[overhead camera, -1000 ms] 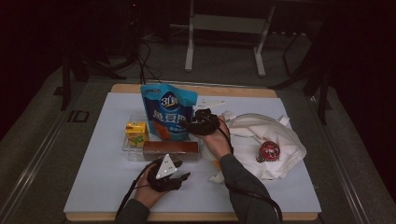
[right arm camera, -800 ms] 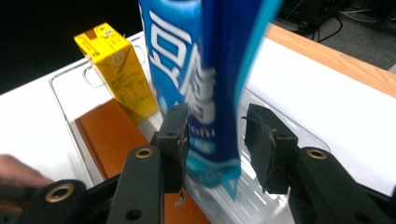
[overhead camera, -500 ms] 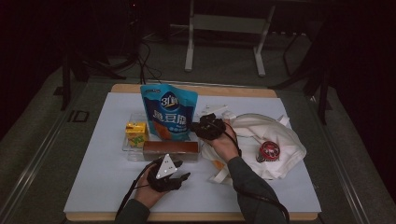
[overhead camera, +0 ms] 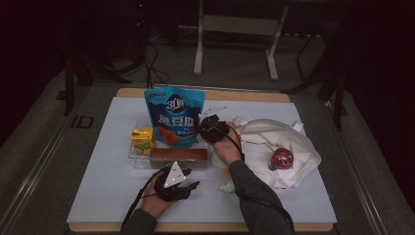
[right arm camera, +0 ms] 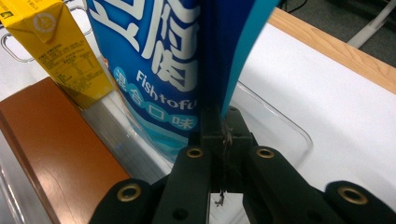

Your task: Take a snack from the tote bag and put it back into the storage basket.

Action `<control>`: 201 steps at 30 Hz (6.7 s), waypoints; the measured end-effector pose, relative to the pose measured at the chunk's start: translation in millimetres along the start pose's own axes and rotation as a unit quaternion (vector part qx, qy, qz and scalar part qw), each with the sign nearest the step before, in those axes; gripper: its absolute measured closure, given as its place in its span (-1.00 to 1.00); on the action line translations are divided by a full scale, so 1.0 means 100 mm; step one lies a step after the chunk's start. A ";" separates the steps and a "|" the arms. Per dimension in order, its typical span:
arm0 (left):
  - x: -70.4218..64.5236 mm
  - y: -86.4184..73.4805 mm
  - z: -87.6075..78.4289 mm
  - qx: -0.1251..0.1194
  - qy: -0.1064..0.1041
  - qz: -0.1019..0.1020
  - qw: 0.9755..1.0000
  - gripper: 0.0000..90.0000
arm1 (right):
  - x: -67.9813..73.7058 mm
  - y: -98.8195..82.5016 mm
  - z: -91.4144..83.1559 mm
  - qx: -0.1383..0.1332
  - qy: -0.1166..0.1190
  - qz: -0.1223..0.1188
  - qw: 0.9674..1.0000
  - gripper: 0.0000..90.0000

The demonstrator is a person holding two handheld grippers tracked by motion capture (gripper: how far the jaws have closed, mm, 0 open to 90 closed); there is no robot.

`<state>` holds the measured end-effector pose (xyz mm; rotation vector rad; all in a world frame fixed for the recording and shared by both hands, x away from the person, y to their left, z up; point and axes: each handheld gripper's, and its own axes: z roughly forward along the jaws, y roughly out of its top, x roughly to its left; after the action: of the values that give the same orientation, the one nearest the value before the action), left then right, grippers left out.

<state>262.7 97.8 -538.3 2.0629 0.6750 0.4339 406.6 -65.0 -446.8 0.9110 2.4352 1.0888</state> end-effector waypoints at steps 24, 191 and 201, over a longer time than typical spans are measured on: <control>-0.01 0.00 0.00 -0.002 -0.001 -0.001 1.000 0.05 | 0.20 0.17 0.19 -0.003 -0.008 0.021 1.000 0.94; 0.00 0.00 0.00 0.000 0.001 -0.001 1.000 0.03 | -1.00 -1.49 -1.90 0.041 -0.105 0.083 0.990 -0.12; 0.00 0.00 0.00 0.001 0.001 -0.001 1.000 0.03 | -1.06 -1.55 -1.85 0.071 -0.107 0.085 0.988 -0.31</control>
<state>262.8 97.7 -538.4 2.0637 0.6781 0.4349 324.3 -315.4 -438.9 1.2321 2.3129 0.8278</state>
